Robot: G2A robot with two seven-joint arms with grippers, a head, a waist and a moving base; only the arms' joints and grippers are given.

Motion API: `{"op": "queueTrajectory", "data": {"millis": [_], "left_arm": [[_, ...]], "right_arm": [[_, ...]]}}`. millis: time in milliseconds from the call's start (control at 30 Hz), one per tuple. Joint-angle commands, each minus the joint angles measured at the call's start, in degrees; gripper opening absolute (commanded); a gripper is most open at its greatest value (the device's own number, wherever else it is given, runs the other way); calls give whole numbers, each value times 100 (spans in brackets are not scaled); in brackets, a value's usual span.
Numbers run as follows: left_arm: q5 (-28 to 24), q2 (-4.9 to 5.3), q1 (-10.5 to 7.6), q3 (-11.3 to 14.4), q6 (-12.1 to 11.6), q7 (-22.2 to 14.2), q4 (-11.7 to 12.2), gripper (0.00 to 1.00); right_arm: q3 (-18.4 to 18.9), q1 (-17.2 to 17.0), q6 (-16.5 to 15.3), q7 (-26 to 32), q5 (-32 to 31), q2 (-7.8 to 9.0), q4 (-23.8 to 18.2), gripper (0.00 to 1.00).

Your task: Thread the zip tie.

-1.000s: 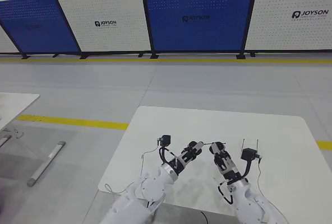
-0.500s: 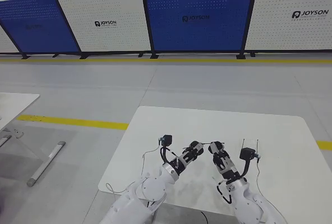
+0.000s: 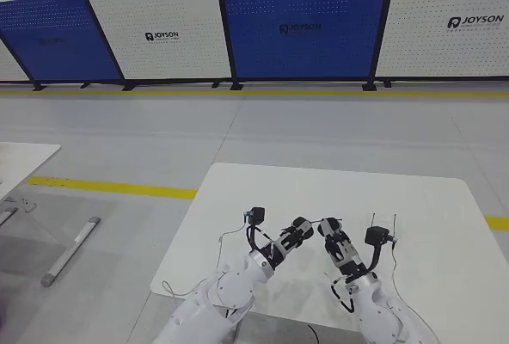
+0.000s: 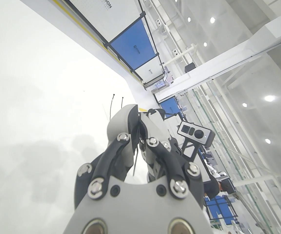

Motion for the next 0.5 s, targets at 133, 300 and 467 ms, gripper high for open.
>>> {"op": "queueTrajectory", "data": {"millis": [133,300,467], "left_arm": [[39,0,5,17,3,-3,-31,0],[52,3,12,16,-10,-16,-56,0],[39,5,18,8,-24,-27,-62,0]], "right_arm": [[31,-13,0,80,-44,-12,-12,0],[62,-33,0,135,-70,-22,-30,0],[81,-38,5,164,-93,-39,-13,0]]}}
